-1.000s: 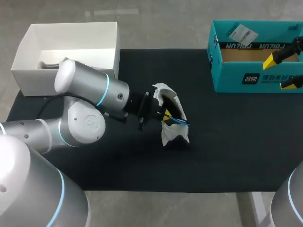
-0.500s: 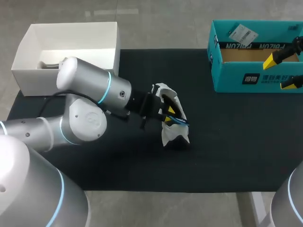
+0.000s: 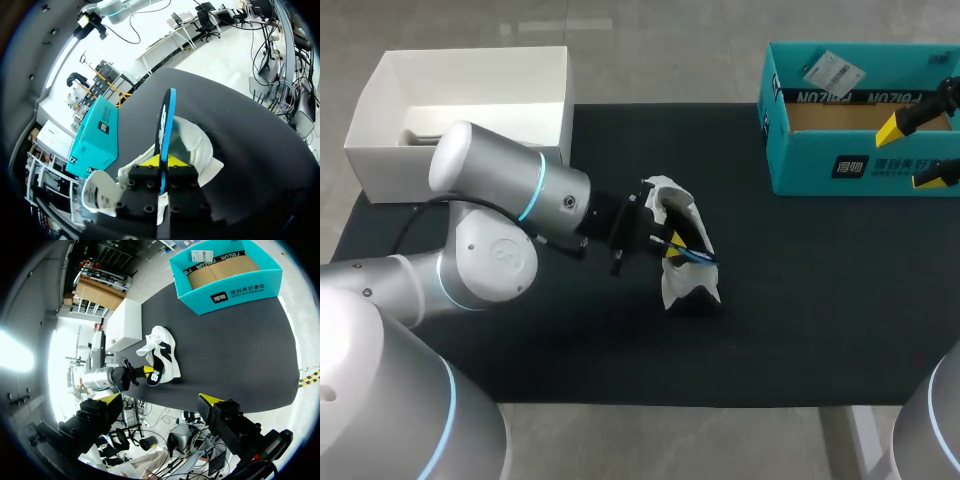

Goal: Take the shoe out of the shoebox, open the shoe tongue, remove and reinsert the insole, then place the shoe into the shoebox

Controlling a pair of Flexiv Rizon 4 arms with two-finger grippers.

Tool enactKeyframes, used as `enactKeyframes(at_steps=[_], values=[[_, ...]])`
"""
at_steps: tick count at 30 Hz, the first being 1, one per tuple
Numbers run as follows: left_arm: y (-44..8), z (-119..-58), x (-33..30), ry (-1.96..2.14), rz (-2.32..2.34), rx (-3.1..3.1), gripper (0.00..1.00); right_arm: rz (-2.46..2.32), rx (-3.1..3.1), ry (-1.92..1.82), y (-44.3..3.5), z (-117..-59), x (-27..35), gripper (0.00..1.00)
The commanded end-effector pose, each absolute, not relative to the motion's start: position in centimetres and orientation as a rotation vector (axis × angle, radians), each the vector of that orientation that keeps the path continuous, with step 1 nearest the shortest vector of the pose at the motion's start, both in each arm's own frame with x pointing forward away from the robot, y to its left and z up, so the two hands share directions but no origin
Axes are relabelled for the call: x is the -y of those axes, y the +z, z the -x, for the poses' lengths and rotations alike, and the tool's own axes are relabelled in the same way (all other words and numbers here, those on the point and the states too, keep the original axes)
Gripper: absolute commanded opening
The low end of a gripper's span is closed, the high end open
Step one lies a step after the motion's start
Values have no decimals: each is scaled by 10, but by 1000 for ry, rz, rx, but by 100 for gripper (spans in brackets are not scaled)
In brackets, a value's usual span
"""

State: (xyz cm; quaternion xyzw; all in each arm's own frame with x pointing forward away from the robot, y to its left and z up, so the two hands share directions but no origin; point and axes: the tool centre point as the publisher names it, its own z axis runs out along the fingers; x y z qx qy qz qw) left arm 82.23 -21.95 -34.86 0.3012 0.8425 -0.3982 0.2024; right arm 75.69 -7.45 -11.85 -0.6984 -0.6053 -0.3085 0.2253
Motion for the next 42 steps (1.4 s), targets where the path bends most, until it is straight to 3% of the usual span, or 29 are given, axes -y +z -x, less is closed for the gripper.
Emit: enactKeyframes(at_steps=[1,19,21,22,23,38,40,42], values=[[-357,-827,226,-1090,-833,-2355,0,1929,1669,-849,-119,-757,74,100],[-370,-843,220,-1050,-736,-2355,0,1929,1669,-849,-119,-757,74,100],[-367,-839,221,-1071,-748,-2358,47,1929,1669,-849,-119,-757,74,100],[-366,-837,221,-1088,-756,-2357,87,1929,1669,-849,-119,-757,74,100],[-365,-836,221,-1102,-760,-2355,100,1929,1669,-849,-119,-757,74,100],[-341,-822,220,-1164,-784,-2304,99,1929,1669,-849,-119,-757,74,100],[-341,-821,221,-1168,-788,-2303,76,1929,1669,-849,-119,-757,74,100],[-341,-820,222,-1173,-791,-2301,37,1929,1669,-849,-119,-757,74,100]])
